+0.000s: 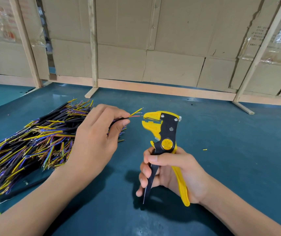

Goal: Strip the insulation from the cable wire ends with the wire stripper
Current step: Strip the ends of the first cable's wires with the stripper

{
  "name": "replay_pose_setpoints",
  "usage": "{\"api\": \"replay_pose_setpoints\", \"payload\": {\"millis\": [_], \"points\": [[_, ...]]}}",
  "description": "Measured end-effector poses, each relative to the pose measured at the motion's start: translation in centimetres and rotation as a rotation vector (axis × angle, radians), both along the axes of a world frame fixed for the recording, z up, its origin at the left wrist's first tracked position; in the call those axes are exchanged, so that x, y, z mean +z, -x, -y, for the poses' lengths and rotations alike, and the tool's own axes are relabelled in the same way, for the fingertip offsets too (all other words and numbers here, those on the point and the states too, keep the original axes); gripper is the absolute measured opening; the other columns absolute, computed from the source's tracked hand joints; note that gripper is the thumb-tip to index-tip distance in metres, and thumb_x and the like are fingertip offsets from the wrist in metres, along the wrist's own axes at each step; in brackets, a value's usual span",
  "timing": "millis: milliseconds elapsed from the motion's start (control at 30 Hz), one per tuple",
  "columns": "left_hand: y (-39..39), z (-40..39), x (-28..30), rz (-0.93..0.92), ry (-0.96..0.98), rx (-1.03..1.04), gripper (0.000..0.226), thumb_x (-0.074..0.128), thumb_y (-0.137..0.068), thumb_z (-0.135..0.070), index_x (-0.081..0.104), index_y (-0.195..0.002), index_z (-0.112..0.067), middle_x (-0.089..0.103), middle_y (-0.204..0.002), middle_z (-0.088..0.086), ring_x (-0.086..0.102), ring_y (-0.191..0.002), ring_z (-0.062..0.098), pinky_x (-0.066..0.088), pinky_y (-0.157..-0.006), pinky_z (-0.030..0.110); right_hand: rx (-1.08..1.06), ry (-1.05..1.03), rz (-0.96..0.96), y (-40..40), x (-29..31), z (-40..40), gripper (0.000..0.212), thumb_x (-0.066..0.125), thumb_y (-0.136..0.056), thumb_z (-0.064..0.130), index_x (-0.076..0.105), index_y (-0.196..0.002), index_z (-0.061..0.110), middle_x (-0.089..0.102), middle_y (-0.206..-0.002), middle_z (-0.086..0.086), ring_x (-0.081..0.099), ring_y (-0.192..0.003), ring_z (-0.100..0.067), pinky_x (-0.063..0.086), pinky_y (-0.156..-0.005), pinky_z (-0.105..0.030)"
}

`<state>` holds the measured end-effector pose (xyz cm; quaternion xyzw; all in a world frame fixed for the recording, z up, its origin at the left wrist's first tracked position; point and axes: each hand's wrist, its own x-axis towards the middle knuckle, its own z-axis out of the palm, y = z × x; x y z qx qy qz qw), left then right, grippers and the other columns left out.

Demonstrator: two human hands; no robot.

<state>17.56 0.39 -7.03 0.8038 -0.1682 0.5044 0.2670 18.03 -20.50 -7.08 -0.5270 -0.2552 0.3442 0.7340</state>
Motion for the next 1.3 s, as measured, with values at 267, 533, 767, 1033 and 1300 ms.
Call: {"api": "replay_pose_setpoints", "payload": {"millis": [267, 533, 767, 1033, 1300], "points": [[0.07, -0.12, 0.05, -0.02, 0.019, -0.066, 0.01, 0.061, -0.098, -0.007, 0.068, -0.105, -0.005, 0.062, -0.101, 0.0, 0.059, -0.086, 0.009, 0.047, -0.077, 0.02, 0.009, -0.012, -0.012, -0.05, 0.01, 0.02, 0.012, 0.066, -0.086, 0.013, 0.059, -0.088, 0.003, 0.057, -0.076, -0.016, 0.06, -0.07, -0.034, 0.056, -0.075, -0.057], [0.04, -0.29, 0.09, -0.014, 0.021, -0.065, 0.01, 0.06, -0.098, -0.006, 0.067, -0.105, -0.004, 0.061, -0.1, 0.0, 0.061, -0.084, 0.012, 0.046, -0.079, 0.017, 0.008, -0.035, -0.016, -0.12, -0.17, 0.04, 0.013, 0.067, -0.085, 0.013, 0.06, -0.09, 0.002, 0.057, -0.076, -0.017, 0.06, -0.07, -0.035, 0.055, -0.075, -0.058], [-0.06, -0.44, 0.3, 0.035, -0.043, -0.022, 0.013, 0.059, -0.097, -0.004, 0.069, -0.105, -0.001, 0.063, -0.101, 0.004, 0.054, -0.096, 0.003, 0.039, -0.089, 0.01, 0.03, -0.046, -0.008, -0.25, -0.26, 0.11, 0.022, 0.075, -0.082, 0.017, 0.06, -0.09, 0.003, 0.057, -0.076, -0.016, 0.06, -0.071, -0.034, 0.055, -0.077, -0.059], [-0.05, -0.61, 0.39, 0.033, -0.06, -0.035, 0.014, 0.059, -0.098, -0.005, 0.07, -0.105, -0.002, 0.064, -0.102, 0.006, 0.055, -0.099, 0.007, 0.04, -0.089, 0.013, 0.063, -0.067, 0.004, -0.48, -0.52, 0.3, 0.026, 0.077, -0.083, 0.02, 0.059, -0.092, 0.003, 0.057, -0.077, -0.016, 0.061, -0.072, -0.034, 0.054, -0.079, -0.059], [-0.02, -0.5, 0.35, 0.018, -0.044, -0.045, 0.014, 0.06, -0.098, -0.008, 0.07, -0.104, -0.002, 0.065, -0.101, 0.005, 0.058, -0.095, 0.014, 0.043, -0.087, 0.017, 0.052, -0.06, 0.001, -0.43, -0.54, 0.24, 0.012, 0.066, -0.088, 0.013, 0.06, -0.091, 0.003, 0.058, -0.077, -0.015, 0.061, -0.072, -0.034, 0.054, -0.078, -0.059]]}}
